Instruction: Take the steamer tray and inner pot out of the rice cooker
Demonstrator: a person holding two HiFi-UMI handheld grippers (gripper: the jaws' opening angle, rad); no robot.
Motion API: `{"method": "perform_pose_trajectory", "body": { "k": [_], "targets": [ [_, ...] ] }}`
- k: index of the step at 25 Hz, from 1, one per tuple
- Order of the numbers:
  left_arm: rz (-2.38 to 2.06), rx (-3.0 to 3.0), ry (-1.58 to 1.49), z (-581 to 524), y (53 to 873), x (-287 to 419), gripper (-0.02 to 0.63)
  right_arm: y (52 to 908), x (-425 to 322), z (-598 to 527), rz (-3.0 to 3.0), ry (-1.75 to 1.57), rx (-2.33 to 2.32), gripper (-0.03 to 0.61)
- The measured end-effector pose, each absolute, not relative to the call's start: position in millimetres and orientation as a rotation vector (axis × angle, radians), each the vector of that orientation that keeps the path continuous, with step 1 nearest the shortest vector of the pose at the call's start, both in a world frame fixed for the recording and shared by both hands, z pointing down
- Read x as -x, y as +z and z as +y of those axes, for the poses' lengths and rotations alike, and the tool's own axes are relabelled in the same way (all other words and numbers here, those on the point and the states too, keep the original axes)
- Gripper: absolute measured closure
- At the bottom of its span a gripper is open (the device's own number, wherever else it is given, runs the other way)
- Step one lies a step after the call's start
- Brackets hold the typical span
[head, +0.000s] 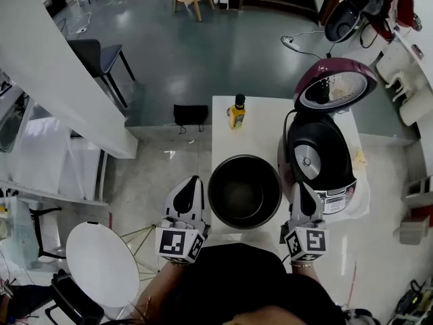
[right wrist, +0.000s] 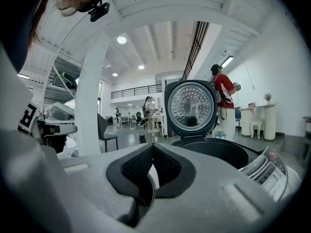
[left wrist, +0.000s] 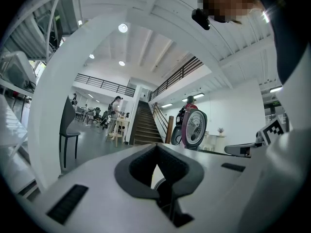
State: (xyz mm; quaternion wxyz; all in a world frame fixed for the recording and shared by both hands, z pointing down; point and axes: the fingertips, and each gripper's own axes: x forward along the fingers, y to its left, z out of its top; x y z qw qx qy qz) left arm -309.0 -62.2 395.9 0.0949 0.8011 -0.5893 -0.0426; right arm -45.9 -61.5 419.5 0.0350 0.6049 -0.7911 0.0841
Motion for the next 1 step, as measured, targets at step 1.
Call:
{"method": "perform_pose_trajectory", "body": {
  "k": [1],
  "targets": [
    [-1.743, -2.376, -0.123, -62.0, 396.9, 307.7, 0.611, 419.6, 45.9, -60.7, -2.431, 0.261, -1.859, 0.574]
  ]
}}
